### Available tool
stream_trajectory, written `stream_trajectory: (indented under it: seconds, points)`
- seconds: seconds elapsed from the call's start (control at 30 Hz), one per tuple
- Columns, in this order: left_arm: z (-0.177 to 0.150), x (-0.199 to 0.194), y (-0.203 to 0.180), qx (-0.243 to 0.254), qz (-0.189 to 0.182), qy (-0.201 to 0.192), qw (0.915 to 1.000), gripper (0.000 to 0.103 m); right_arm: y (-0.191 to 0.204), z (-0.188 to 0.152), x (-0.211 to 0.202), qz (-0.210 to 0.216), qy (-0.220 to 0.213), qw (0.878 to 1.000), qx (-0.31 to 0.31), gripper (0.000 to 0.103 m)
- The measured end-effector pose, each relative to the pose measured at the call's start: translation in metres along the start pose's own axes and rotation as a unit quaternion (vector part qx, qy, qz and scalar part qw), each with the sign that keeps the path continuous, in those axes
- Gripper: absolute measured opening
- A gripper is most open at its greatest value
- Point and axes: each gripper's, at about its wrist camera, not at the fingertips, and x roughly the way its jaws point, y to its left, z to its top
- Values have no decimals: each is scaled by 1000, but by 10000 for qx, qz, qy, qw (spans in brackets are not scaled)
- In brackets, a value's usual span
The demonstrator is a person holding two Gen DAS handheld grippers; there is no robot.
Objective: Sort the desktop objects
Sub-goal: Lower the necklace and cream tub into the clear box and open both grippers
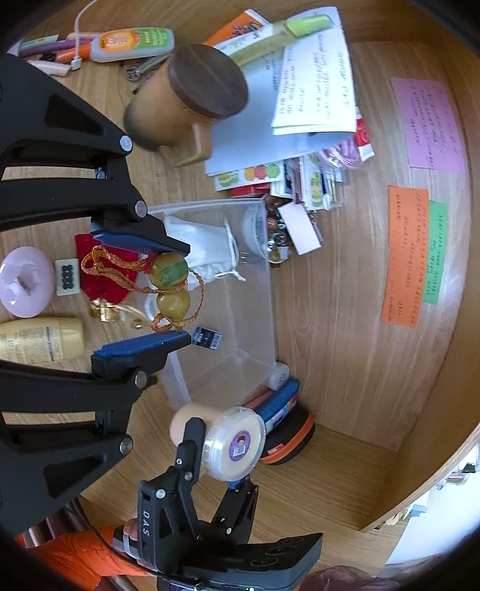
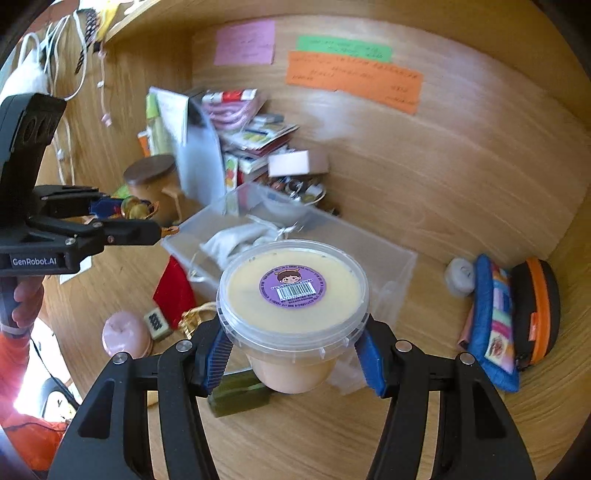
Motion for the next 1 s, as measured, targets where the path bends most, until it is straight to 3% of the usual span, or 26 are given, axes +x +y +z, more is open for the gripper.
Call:
stream_trajectory:
  seconds: [0.33, 0.7, 0.87, 1.0]
  points:
    - [34, 37, 2, 114, -203, 239, 9994, 40, -35, 24, 31, -65, 40, 9998, 204, 56]
    - [55, 116, 2, 380, -278, 966, 9942, 40, -61, 30, 93, 32, 543, 9976, 418, 56]
    - [58, 149, 7, 245, -523, 1380, 9887, 40, -64, 31, 109, -46, 686, 9972, 297, 56]
    - [60, 163, 6, 269, -527, 1486, 9871, 40, -63, 33, 120, -143, 791, 9967, 94, 56]
